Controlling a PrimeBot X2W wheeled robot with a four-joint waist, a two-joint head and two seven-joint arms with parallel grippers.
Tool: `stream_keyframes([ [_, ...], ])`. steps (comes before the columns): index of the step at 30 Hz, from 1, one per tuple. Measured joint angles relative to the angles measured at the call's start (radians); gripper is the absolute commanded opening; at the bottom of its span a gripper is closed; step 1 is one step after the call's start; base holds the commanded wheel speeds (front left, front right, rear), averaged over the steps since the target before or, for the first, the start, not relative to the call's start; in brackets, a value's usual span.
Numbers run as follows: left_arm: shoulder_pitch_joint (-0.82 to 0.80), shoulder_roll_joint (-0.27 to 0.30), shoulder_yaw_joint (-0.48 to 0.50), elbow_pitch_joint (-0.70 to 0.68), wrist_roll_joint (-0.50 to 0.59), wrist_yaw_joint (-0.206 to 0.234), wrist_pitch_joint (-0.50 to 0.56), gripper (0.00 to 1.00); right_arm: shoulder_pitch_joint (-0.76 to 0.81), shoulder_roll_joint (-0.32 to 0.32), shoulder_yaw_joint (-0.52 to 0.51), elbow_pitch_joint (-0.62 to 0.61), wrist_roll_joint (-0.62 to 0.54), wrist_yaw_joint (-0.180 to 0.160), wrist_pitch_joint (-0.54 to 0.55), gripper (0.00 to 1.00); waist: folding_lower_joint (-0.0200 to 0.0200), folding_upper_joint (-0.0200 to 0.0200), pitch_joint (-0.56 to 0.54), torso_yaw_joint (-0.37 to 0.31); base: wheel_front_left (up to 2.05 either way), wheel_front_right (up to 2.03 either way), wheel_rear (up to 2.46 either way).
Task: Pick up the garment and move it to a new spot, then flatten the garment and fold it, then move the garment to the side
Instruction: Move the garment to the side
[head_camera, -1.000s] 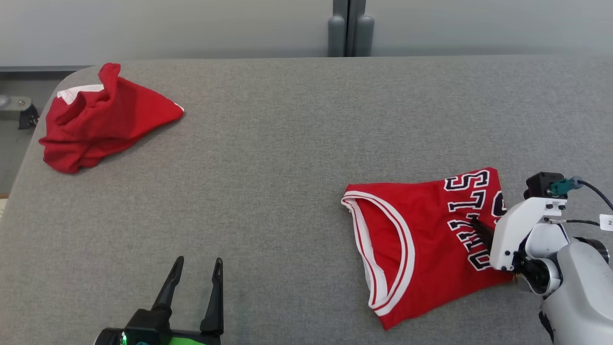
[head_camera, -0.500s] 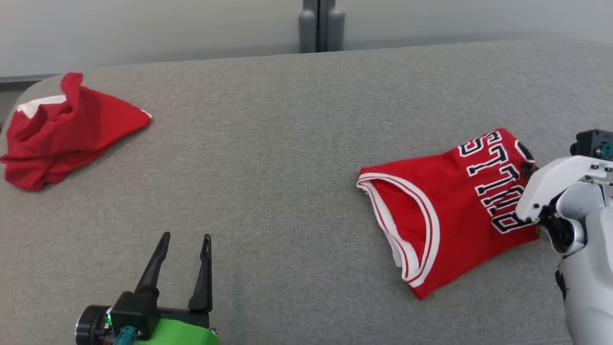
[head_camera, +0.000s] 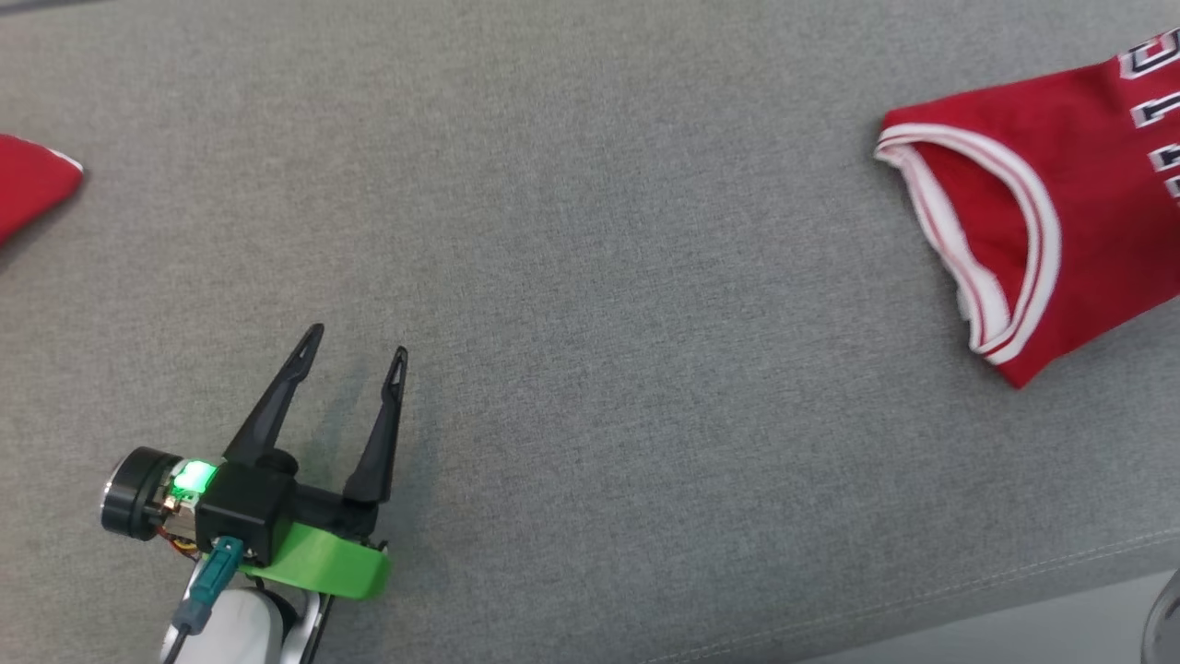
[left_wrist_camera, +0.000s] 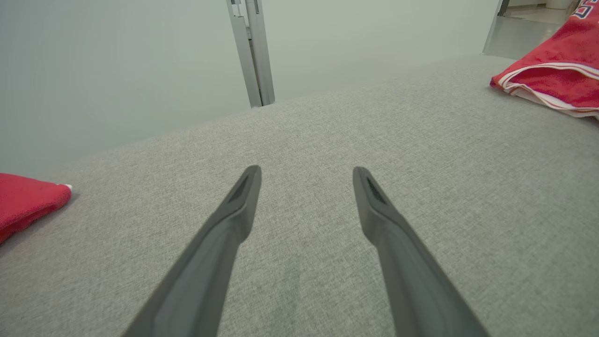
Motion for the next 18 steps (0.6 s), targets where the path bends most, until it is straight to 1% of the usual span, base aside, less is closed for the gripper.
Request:
stream_keyframes([
  [3,0.000,0.019,0.021,-0.016,-0.005,0.000,0.000,1.00,-0.063,-0.037,-0.098,0.022,-0.058,0.000,-0.023,0.00,0.0000,0.0000,0.060,0.008,0.00,0.00,0.00],
  [6,0.014,0.033,0.040,-0.025,-0.014,0.000,0.000,1.00,-0.102,-0.054,-0.177,0.047,-0.124,0.000,-0.043,0.00,0.0001,0.0000,0.111,0.025,0.00,0.00,0.00],
  [9,0.036,0.035,0.054,-0.024,-0.019,0.000,0.000,1.00,-0.134,-0.078,-0.240,0.066,-0.183,0.000,-0.061,0.00,0.0001,0.0000,0.142,0.043,0.00,0.00,0.00],
  [10,0.042,0.035,0.053,-0.021,-0.019,0.000,0.000,1.00,-0.141,-0.085,-0.254,0.073,-0.208,0.000,-0.068,0.18,0.0001,0.0000,0.150,0.050,0.00,0.00,0.00],
  [11,0.045,0.034,0.052,-0.021,-0.019,0.000,0.000,1.00,-0.145,-0.084,-0.267,0.076,-0.225,0.000,-0.085,0.79,0.0001,0.0000,0.156,0.056,0.00,0.00,0.00],
  [12,0.045,0.034,0.052,-0.021,-0.018,0.000,0.000,1.00,-0.154,-0.081,-0.289,0.080,-0.247,0.000,-0.099,1.00,0.0001,0.0000,0.161,0.061,0.00,0.00,0.00],
  [15,0.045,0.019,0.053,-0.021,-0.018,0.000,0.000,1.00,-0.165,-0.079,-0.292,0.096,-0.329,0.000,-0.123,1.00,0.0001,0.0000,0.169,0.067,0.00,0.00,0.00],
  [18,0.046,-0.001,0.055,-0.015,-0.018,0.000,0.000,1.00,-0.155,-0.082,-0.250,0.095,-0.386,0.000,-0.195,1.00,0.0001,0.0000,0.158,0.066,0.00,0.00,0.00],
])
